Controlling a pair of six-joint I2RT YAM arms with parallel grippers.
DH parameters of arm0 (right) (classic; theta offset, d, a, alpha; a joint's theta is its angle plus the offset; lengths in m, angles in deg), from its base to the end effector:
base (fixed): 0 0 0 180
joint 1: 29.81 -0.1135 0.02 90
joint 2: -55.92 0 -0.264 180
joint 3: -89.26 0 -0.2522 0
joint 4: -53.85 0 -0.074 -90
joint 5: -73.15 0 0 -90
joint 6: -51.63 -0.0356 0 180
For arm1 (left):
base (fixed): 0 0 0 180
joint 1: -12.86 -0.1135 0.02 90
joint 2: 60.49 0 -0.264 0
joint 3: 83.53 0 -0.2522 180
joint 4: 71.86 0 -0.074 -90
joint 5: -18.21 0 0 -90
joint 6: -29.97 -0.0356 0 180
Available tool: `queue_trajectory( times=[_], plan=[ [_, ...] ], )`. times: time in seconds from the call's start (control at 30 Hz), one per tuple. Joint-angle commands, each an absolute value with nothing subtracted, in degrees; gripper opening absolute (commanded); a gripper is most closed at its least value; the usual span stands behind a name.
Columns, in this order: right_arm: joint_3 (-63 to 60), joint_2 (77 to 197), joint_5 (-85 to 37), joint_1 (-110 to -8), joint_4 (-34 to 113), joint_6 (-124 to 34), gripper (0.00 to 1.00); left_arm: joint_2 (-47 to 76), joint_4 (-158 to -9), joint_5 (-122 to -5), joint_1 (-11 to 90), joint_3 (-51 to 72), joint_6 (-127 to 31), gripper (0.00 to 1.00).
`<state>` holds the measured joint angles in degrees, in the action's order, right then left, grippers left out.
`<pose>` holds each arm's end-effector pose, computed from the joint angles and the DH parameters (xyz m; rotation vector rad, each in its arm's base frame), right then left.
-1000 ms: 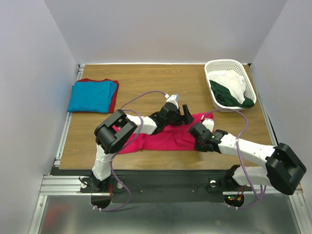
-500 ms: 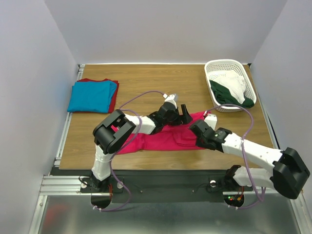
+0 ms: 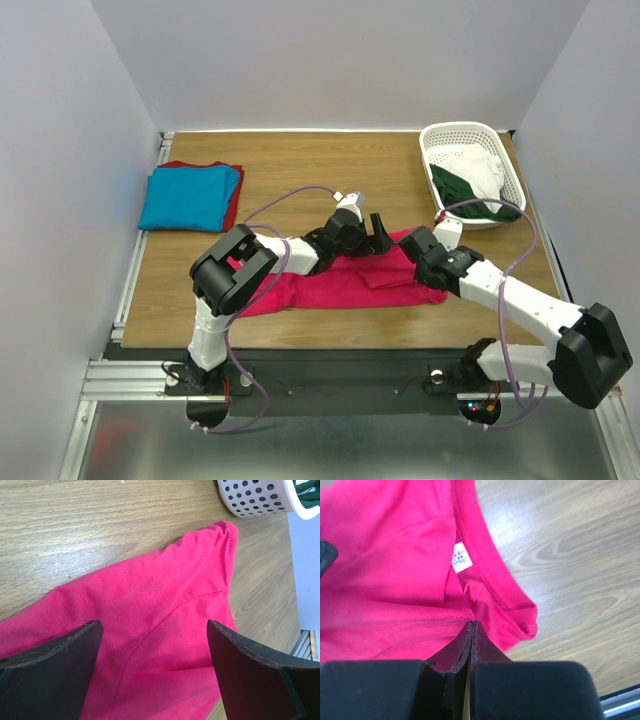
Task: Fold and stack the t-shirts
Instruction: Fold the tshirt
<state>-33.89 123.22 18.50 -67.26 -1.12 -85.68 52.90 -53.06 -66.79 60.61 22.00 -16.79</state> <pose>0.1784 0.1107 0.2176 0.3741 2.3884 -0.2136 0.2827 -0.3158 0.1597 0.1463 2.0915 -1.1083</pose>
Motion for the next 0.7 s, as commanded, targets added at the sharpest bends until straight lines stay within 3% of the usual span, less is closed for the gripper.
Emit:
queue_trajectory(
  times=[0.0,0.07,0.2,0.23,0.4,0.53,0.67],
  plan=[
    [-31.3,124.8,22.6,-66.4,-1.8,-84.8,0.01,49.7,-54.9,-66.5,60.2,23.1,-18.0,0.98],
    [-30.8,125.3,22.5,-66.4,-1.8,-84.4,0.05,49.7,-54.9,-66.4,60.2,23.1,-18.0,0.98],
    [-29.4,124.5,18.2,-66.6,-1.2,-82.9,0.66,50.0,-54.8,-66.0,60.2,22.9,-18.1,0.98],
    [-29.4,123.9,17.0,-67.7,-0.2,-82.0,0.68,50.1,-54.8,-66.0,60.2,22.8,-18.1,0.98],
    [-30.8,123.6,11.2,-72.7,9.1,-78.3,0.68,50.5,-54.8,-65.8,60.2,22.5,-17.9,0.98],
    [-31.2,127.9,7.7,-74.6,14.0,-77.0,0.52,51.0,-54.7,-65.6,60.2,22.2,-17.8,0.98],
    [-31.2,131.3,5.3,-76.4,18.9,-75.9,0.48,51.3,-54.7,-65.5,60.2,22.2,-17.8,0.98]
  ],
)
